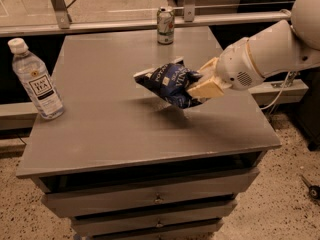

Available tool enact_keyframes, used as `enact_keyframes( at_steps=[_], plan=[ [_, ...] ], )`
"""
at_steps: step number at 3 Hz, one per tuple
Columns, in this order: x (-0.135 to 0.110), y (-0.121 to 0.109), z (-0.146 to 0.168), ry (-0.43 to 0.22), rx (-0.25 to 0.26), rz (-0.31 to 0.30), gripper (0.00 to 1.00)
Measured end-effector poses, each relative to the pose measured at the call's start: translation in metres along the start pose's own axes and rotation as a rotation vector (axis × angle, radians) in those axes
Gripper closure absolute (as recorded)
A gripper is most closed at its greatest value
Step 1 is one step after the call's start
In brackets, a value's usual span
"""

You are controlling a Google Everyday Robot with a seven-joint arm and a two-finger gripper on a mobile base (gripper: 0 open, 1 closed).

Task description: Pick blue chip bag

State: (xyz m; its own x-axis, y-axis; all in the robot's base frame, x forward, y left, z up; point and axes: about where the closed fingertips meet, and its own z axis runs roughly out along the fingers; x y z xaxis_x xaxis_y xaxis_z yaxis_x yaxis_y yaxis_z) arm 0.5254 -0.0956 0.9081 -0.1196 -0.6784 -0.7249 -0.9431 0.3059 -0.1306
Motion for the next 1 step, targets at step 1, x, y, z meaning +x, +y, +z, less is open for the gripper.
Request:
enact_keyframes(
  at_steps=[1],
  plan=[
    [-0.0001,0.0,0.0,0.0,0.0,0.0,1.0]
  ],
)
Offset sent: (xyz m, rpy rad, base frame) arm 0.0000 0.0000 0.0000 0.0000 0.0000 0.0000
